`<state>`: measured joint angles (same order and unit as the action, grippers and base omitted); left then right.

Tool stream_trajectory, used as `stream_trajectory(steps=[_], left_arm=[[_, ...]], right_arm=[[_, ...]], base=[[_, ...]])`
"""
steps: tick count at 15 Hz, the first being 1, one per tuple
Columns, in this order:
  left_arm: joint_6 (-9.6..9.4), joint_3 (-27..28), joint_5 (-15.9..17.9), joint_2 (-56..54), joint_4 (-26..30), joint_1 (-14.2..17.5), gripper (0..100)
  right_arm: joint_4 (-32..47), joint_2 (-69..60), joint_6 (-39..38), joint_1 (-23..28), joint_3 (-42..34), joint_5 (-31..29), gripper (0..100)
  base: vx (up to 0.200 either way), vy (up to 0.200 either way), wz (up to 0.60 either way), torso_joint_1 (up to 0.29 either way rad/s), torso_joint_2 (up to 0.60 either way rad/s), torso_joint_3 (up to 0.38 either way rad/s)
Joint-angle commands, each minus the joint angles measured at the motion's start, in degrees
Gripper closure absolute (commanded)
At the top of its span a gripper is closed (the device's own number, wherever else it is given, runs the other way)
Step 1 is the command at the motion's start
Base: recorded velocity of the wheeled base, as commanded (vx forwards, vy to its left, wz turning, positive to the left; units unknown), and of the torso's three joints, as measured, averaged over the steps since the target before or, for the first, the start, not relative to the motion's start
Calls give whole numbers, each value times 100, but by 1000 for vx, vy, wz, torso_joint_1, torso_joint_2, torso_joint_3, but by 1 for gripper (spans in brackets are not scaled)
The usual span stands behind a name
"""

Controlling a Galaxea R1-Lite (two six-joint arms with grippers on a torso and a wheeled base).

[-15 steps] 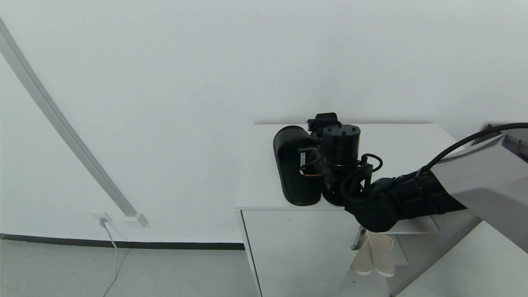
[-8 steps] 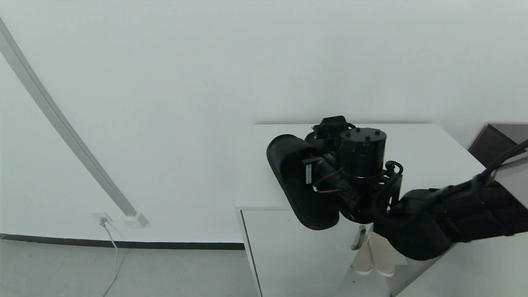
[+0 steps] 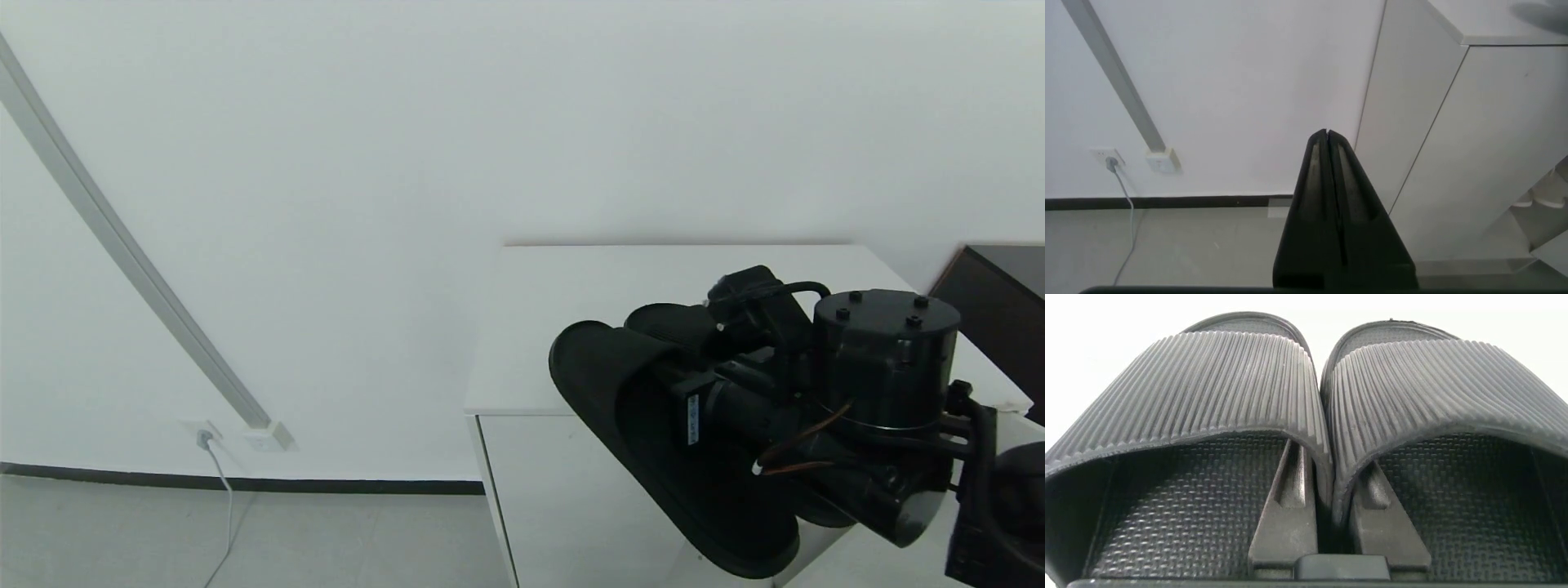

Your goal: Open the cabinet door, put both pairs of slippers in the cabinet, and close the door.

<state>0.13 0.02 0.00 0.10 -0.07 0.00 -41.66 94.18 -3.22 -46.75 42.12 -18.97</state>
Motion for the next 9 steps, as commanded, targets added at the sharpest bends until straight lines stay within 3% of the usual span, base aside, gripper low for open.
stream_trajectory(steps=[1, 9], left_arm=[[-5, -2, 0, -1, -1, 0, 100], [4, -2, 0, -1, -1, 0, 100]], right_arm=[[0, -251, 14, -1, -160, -2, 100], [0, -164, 32, -27, -186, -37, 100]], base=[[0, 0, 0, 0, 0, 0], [0, 0, 0, 0, 0, 0]])
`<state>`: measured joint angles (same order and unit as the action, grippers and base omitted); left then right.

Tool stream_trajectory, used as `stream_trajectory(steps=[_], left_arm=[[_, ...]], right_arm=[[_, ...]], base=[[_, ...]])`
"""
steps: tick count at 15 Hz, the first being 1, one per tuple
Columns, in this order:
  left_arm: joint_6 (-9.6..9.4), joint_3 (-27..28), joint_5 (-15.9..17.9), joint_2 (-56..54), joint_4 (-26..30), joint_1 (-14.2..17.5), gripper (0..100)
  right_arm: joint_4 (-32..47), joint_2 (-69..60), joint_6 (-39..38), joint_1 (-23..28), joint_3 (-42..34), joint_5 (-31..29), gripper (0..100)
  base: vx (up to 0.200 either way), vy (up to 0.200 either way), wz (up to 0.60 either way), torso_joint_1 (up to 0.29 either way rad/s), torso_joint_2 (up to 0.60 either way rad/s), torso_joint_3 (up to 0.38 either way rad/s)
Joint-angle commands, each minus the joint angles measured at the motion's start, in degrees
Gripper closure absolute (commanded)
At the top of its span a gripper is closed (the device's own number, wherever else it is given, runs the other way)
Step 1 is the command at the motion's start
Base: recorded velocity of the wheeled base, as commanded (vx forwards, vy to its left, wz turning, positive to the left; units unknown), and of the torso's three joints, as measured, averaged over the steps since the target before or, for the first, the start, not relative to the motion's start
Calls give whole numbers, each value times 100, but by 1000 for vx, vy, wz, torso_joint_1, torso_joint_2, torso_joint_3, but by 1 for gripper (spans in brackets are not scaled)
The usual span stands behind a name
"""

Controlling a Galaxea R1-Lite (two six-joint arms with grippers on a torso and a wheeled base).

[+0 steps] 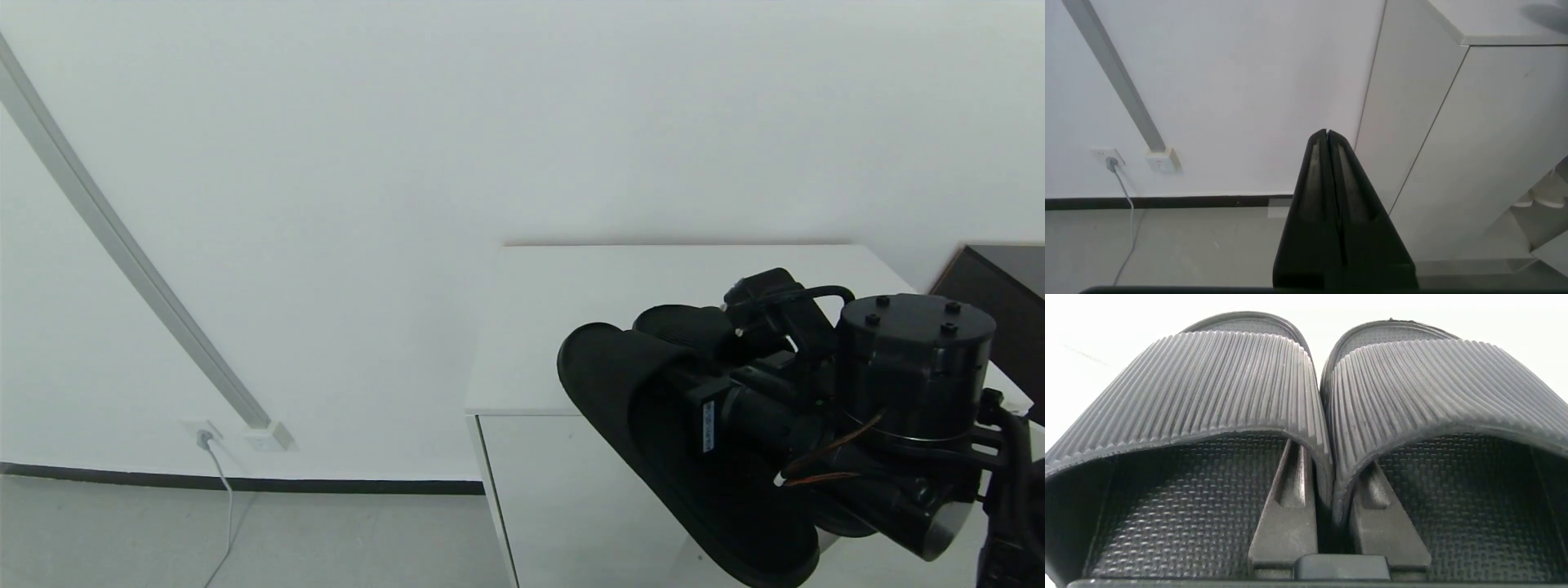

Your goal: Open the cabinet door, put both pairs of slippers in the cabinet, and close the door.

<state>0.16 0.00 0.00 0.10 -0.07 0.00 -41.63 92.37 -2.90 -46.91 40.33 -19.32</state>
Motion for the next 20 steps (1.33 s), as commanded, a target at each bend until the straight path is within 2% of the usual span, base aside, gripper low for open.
stream_trajectory(steps=[1, 5, 16, 20], left_arm=[[2, 0, 0, -1, -1, 0, 100], [2, 9, 9, -1, -1, 0, 100], [2, 0, 9, -1, -1, 0, 100], [11, 0, 0, -1, -1, 0, 100]], right_arm=[[-3, 27, 0, -11, -7, -1, 100], [-12, 18, 0, -20, -7, -1, 100], [-3, 44, 9, -29, -34, -1, 100], [-12, 88, 18, -29, -51, -10, 100]], base=[[0, 0, 0, 0, 0, 0], [0, 0, 0, 0, 0, 0], [-200, 0, 0, 2, 1, 2], [0, 0, 0, 0, 0, 0]])
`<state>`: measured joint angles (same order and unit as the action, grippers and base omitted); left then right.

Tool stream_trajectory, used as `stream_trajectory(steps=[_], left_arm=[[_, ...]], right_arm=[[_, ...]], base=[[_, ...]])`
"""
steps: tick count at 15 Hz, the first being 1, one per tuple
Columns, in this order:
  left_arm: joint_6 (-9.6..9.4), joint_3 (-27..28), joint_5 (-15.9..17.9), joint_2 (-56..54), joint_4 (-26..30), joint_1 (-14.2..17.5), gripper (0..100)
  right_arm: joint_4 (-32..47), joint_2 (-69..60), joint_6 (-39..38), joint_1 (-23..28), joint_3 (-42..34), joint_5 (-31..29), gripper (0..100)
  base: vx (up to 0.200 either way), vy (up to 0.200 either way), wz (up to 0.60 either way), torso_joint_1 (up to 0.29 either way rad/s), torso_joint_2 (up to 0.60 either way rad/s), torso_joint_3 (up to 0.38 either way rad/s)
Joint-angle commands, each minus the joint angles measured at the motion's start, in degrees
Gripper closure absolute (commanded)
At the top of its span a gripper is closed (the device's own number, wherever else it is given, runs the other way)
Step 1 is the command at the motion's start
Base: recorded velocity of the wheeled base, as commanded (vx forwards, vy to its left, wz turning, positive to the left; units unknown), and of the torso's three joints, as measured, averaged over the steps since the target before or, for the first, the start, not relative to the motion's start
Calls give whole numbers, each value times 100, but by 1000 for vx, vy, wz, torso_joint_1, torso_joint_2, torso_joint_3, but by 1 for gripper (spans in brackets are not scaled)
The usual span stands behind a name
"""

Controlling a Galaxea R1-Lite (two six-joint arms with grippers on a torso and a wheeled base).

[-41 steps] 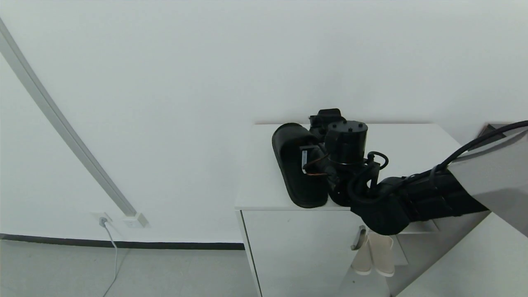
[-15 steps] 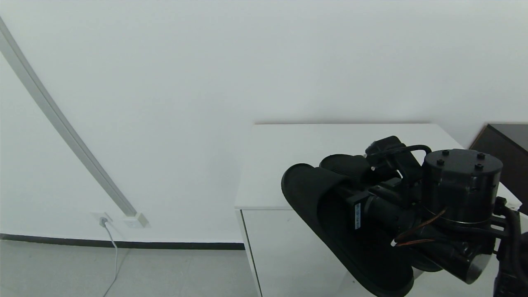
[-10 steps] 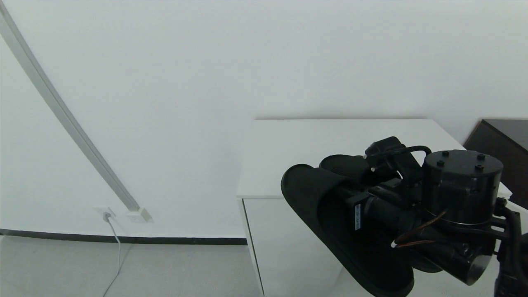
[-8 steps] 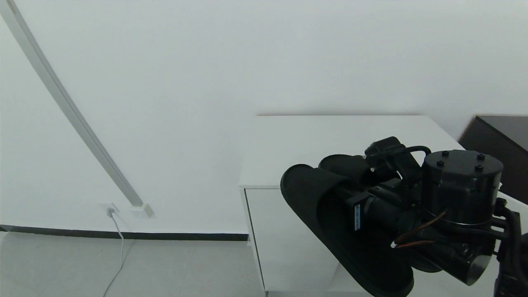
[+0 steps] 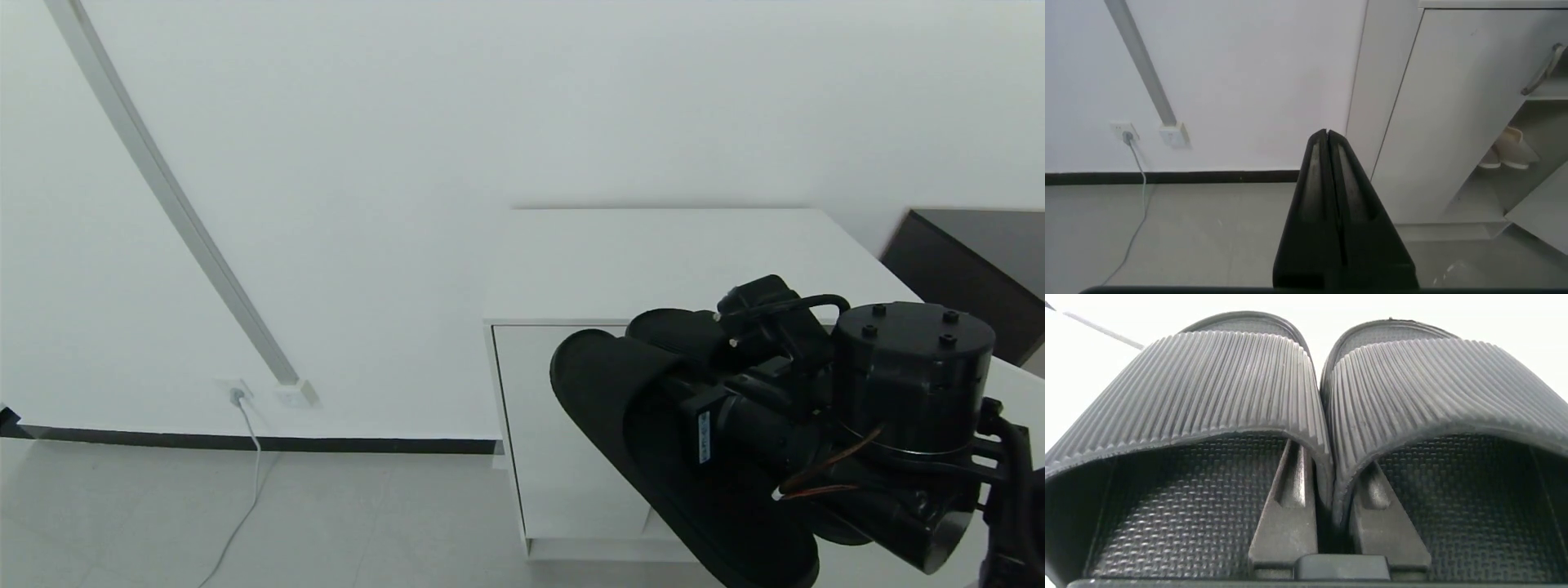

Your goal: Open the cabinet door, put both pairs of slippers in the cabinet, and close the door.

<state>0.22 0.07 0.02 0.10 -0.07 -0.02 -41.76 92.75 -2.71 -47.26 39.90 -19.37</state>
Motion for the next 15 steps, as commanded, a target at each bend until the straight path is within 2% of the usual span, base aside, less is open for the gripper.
stream_trajectory(steps=[1, 12, 15], left_arm=[[13, 1, -2, -1, -1, 2, 100], [13, 1, -2, -1, -1, 2, 100], [13, 1, -2, -1, -1, 2, 100]], right_arm=[[2, 59, -2, -2, -9, -14, 100], [-7, 68, 77, 7, -17, -14, 100], [-7, 68, 77, -2, -17, -14, 100]], base=[[0, 0, 0, 0, 0, 0], [0, 0, 0, 0, 0, 0], [0, -200, 0, 5, 4, 4]])
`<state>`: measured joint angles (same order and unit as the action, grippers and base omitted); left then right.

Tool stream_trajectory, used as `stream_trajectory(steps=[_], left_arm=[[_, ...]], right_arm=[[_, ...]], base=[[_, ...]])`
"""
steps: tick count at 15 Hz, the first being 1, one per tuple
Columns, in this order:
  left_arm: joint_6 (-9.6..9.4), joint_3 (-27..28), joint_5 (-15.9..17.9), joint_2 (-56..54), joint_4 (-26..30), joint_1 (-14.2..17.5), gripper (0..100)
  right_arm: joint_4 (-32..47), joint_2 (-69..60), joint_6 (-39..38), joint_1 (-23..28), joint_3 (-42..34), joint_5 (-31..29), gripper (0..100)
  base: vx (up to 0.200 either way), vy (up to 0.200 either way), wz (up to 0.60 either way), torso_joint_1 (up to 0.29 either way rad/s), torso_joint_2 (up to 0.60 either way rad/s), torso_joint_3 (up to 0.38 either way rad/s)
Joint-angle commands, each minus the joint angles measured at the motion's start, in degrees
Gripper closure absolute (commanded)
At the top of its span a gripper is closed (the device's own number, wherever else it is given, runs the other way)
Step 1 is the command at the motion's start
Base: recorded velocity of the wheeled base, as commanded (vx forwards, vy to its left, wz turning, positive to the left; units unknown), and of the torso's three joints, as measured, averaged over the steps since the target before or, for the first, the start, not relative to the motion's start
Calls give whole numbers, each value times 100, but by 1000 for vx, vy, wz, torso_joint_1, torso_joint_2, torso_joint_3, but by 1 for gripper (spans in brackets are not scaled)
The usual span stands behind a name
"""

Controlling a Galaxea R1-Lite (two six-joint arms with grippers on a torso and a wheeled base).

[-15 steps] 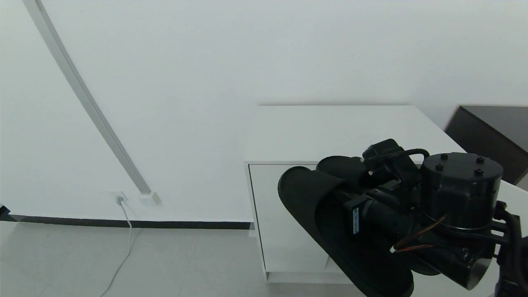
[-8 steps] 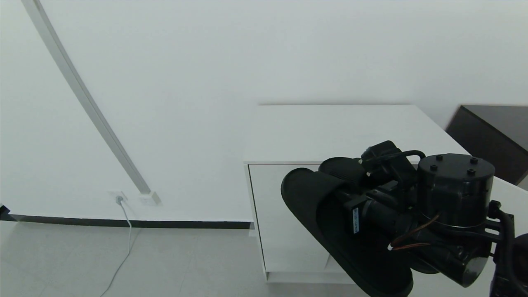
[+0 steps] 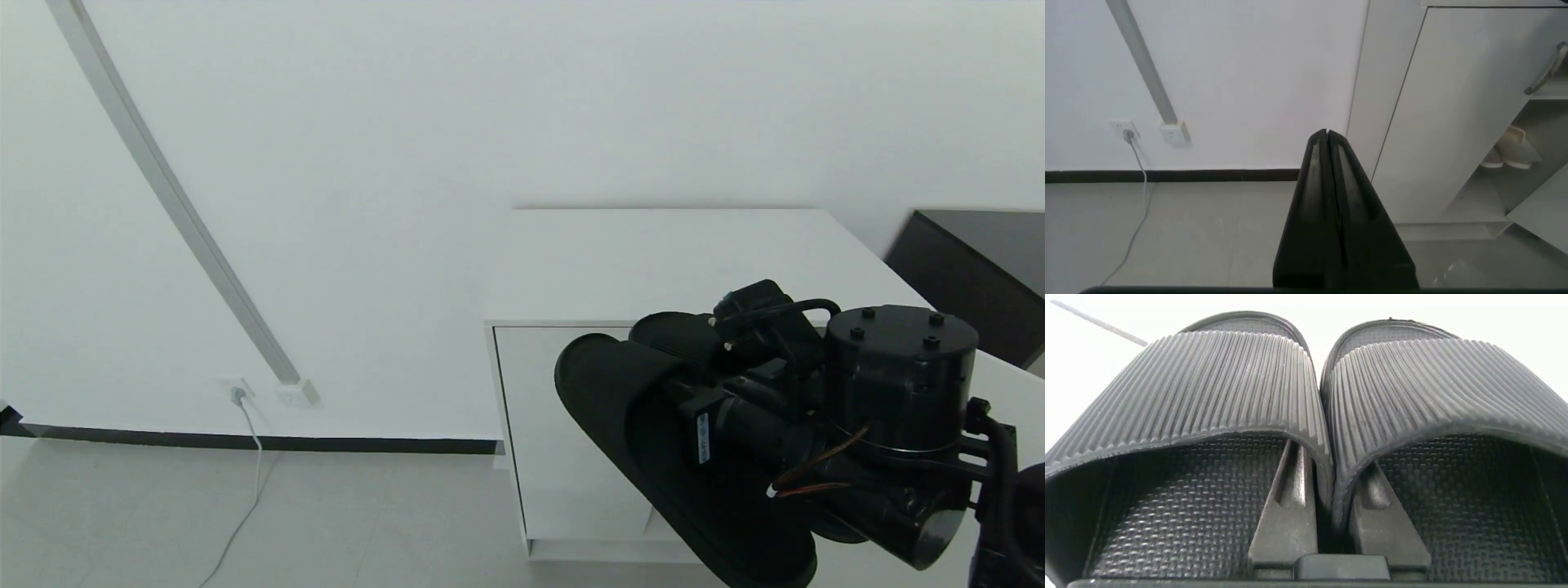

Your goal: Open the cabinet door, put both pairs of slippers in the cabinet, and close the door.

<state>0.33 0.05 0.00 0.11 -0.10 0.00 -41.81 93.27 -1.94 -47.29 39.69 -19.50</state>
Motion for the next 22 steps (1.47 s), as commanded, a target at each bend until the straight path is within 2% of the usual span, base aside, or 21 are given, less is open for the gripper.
stream_trajectory(steps=[1, 17, 22], left_arm=[[2, 4, 0, -2, 1, 0, 100], [2, -5, 0, -2, 1, 0, 100], [2, -5, 0, -2, 1, 0, 100]], right_arm=[[-2, 16, 0, 0, 3, -1, 100], [-2, -485, -8, -510, -436, 8, 100], [-20, -468, 0, -536, -489, 17, 100]], base=[[0, -200, 0, 2, -2, 2], [0, -200, 0, 3, 1, 3], [0, 0, 0, 0, 0, 0]])
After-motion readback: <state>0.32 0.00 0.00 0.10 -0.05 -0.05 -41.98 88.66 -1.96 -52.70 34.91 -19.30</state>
